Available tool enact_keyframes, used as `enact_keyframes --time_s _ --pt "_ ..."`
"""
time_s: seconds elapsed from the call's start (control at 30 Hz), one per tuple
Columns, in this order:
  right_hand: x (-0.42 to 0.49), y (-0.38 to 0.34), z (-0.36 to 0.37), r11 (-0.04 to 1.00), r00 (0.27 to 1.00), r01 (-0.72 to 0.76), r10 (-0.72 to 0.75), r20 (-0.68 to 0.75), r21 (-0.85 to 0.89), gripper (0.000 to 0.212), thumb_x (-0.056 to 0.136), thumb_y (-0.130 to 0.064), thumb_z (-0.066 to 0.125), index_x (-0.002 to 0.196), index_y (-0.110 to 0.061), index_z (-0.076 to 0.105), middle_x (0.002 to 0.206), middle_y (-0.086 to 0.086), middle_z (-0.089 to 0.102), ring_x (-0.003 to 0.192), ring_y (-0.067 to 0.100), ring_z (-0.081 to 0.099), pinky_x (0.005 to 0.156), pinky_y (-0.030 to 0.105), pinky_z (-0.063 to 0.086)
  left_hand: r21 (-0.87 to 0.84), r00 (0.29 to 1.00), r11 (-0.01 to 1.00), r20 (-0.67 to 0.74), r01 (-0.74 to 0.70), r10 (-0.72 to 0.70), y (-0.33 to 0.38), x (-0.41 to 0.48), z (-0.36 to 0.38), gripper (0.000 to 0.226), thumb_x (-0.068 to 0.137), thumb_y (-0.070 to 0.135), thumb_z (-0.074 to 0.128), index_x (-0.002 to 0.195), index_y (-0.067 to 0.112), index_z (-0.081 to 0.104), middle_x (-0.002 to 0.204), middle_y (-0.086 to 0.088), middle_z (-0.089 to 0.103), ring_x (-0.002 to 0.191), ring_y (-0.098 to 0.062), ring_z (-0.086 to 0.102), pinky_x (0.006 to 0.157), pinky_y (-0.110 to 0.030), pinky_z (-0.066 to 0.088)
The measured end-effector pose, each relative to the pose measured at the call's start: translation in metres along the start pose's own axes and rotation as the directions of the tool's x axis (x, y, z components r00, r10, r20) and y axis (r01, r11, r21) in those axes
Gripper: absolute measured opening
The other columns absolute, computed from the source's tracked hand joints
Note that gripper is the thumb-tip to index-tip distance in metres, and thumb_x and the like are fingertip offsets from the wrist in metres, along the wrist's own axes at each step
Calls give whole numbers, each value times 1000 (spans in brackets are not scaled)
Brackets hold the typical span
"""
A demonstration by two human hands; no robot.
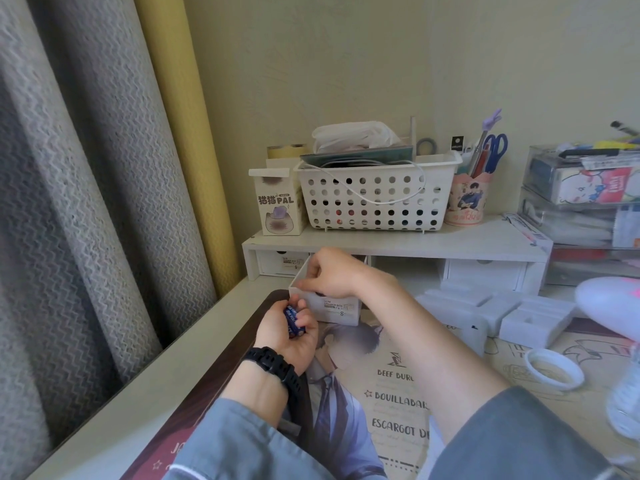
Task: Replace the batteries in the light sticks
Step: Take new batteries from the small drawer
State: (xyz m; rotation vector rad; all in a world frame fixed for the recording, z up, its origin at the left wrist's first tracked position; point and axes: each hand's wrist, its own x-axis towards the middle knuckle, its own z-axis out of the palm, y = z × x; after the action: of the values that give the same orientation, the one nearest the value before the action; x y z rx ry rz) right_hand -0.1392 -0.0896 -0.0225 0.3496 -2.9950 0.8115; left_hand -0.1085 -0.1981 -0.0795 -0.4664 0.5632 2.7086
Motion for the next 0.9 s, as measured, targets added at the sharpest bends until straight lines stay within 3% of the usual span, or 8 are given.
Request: enact_keyframes --time_s 0.07,0.13,0.23,0.5,0.63,0.73,0.83,0.9 --pt "1 1 -4 993 999 -8 12 -33 116 18 93 -17 60 75 -14 57 82 12 67 67 21 63 65 32 53 -84 1000 996 -20 -19 17 0 0 3 26 100 19 41 86 2 56 80 -8 56 62 -12 54 34 -17 45" --pt "1 -1 -11 962 994 6 24 -104 273 17 92 -7 59 77 -13 56 82 13 67 68 25 69 70 35 59 -157 999 987 -12 -33 31 0 -2 5 27 100 17 41 92 -2 58 90 -12 60 74 -19 58 58 -24 58" --pt "-3 -10 -22 921 984 92 -27 -174 378 16 88 -1 63 79 -13 57 86 10 65 67 22 70 69 34 61 -212 998 977 36 -36 44 -2 -8 7 32 102 18 34 99 -2 58 92 -18 62 83 -27 61 89 -41 50" --pt "-12 -38 -10 991 987 132 -130 -95 8 22 76 -7 77 70 -16 57 87 9 63 73 24 65 69 33 58 -253 989 963 91 -92 118 0 -8 7 38 101 20 31 124 0 55 113 -22 62 114 -33 56 103 -46 40" --pt "-16 -37 -11 988 987 148 -145 62 -46 10 79 -9 75 85 -11 67 91 7 69 84 19 65 75 30 55 -260 986 962 116 -89 122 2 -8 6 38 102 21 30 121 0 56 120 -20 61 112 -30 58 98 -42 45" --pt "-14 -34 -12 988 987 153 -155 46 28 10 86 -15 68 93 -7 71 88 6 71 80 17 66 69 29 54 -252 991 964 81 -80 103 1 -8 7 36 102 22 30 104 0 59 103 -18 63 93 -28 61 88 -40 48" --pt "-4 -20 -14 998 994 40 -44 -100 -43 17 93 -13 53 79 -9 62 74 6 59 71 24 57 62 29 45 -242 998 969 14 -53 58 1 -6 5 32 102 23 34 91 4 58 90 -11 59 79 -19 58 65 -30 54" --pt "-3 -11 -14 980 997 -78 76 -17 -181 17 94 -13 48 81 -8 58 74 7 54 71 25 53 58 28 40 -202 999 979 -14 -31 29 -1 -5 4 30 101 23 37 87 5 56 85 -8 56 70 -14 54 49 -23 52"
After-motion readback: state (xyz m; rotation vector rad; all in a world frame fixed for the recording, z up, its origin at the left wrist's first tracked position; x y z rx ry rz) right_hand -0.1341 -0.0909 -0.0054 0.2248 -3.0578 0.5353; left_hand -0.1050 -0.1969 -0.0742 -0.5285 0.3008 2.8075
